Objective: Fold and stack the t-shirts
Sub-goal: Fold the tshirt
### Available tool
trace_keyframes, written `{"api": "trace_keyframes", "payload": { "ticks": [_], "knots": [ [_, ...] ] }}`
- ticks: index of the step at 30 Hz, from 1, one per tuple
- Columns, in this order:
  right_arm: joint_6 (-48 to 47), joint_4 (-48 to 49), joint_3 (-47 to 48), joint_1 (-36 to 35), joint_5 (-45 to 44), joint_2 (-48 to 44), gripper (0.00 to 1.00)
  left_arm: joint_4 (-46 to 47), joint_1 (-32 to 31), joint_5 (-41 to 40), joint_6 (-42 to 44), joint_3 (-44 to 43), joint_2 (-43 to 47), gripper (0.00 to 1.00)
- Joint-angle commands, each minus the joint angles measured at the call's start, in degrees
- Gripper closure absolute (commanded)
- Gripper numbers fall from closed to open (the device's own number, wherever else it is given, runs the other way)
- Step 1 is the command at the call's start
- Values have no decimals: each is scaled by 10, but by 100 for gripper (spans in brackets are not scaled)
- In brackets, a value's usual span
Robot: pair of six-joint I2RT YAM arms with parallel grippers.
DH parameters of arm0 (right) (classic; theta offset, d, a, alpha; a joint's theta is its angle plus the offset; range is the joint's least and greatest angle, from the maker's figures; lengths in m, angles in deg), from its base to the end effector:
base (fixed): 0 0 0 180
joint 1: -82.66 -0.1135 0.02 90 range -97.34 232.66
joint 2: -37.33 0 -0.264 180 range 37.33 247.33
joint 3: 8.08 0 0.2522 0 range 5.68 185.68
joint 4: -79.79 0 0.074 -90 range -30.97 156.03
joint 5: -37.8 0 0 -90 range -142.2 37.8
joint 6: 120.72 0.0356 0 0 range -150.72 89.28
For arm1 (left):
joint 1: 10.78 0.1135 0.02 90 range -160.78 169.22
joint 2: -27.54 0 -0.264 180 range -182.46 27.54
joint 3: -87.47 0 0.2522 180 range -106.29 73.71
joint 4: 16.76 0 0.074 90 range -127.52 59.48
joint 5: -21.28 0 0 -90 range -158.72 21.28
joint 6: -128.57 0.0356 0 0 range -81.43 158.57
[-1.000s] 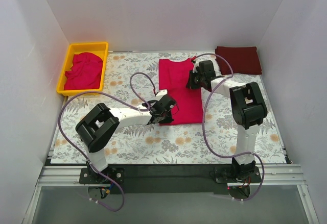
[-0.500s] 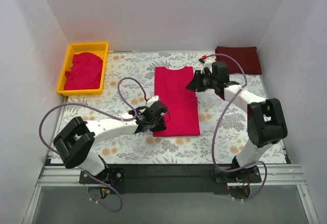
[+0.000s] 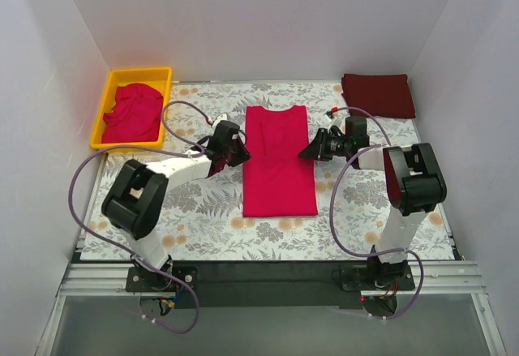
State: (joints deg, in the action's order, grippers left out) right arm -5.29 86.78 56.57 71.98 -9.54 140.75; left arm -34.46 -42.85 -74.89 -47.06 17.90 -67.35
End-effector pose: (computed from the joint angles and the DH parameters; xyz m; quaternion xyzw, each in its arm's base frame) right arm 0.3523 0.0910 0.1596 -0.0710 0.8298 0.4426 0.3324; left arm 0.2990 -0.1828 0.1940 -0.4318 0.8079 -0.3151 0.2481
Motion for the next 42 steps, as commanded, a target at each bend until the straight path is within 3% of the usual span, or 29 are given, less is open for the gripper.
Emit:
{"api": "trace_keyframes", "payload": {
  "ticks": [1, 5, 11, 18, 22, 29, 39, 42],
  "knots": [
    [27, 68, 28, 21, 56, 68, 77, 36, 9, 35, 21, -39, -56, 89],
    [45, 98, 49, 50, 74, 141, 78, 58, 29, 34, 13, -61, -129, 91],
    [59, 113, 48, 83, 82, 146, 79, 44, 53, 27, 9, -36, -116, 92],
    [79, 113, -26, 76, 106, 3, 78, 27, 40, 55, 9, 7, 8, 82],
    [82, 114, -112, 53, 131, -85, 78, 17, -18, 69, -6, 59, 101, 78],
    [71, 113, -268, 24, 155, -175, 77, 20, -116, 88, -79, 175, 167, 80],
    [0, 124, -330, 75, 196, -30, 83, 29, -118, 48, -153, 252, 118, 88],
    [8, 123, -335, 89, 168, -42, 84, 19, -118, 45, -176, 274, 122, 88]
  ]
}}
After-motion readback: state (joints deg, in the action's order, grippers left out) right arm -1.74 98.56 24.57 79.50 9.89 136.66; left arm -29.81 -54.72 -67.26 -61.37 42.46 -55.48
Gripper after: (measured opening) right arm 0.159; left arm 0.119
